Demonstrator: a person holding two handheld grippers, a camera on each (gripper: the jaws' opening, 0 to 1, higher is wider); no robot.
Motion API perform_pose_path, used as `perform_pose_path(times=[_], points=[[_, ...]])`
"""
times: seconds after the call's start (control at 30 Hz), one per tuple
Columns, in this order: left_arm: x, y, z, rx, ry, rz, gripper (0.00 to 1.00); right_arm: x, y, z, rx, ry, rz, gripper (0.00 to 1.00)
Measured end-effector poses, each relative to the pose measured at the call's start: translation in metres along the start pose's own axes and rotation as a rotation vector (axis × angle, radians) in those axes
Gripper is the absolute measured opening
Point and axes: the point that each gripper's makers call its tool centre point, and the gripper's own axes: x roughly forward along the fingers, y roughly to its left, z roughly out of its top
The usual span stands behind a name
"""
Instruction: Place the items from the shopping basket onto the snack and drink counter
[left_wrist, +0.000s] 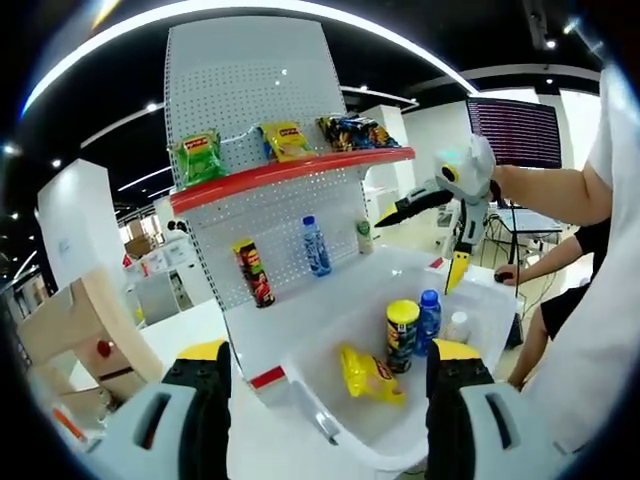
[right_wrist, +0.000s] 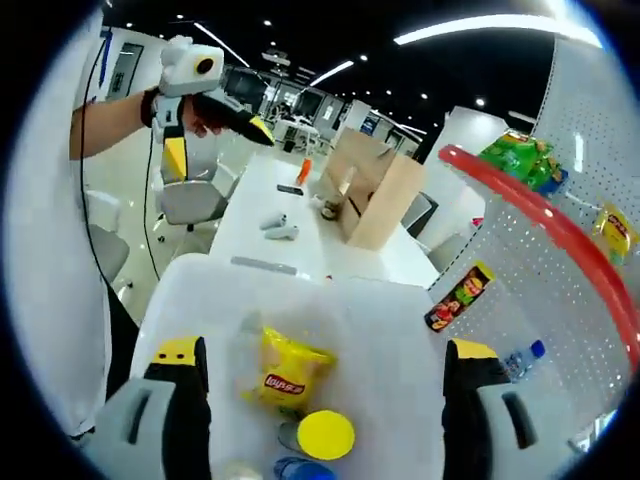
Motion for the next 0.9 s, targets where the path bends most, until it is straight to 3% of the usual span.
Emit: perform_pose_path(times=[0.2,0.4,0.57,0.9], points=[[0.001,-0.003,-0.001,-0.003,0.002,0.001,0.8,0.032,0.016,-0.032,0.139,0.031,-0.005,0.97],[0.002,-0.003,-0.004,-0.005,0.009,0.003,0.8,0.054,0.03,-0.065,0.155,0.094,0.001,0.93],[0.001,0.0,-0.006,-0.013,0.012,0.011,0.79,0.065,0.03,-0.081,0.155,0.161,-0.034,0.91],[-0.002,-0.003,-0.012,-0.007,0.036,-0.017,0.81,0.098,0.044,-0.096,0.161,0.245,-0.009,0.93]])
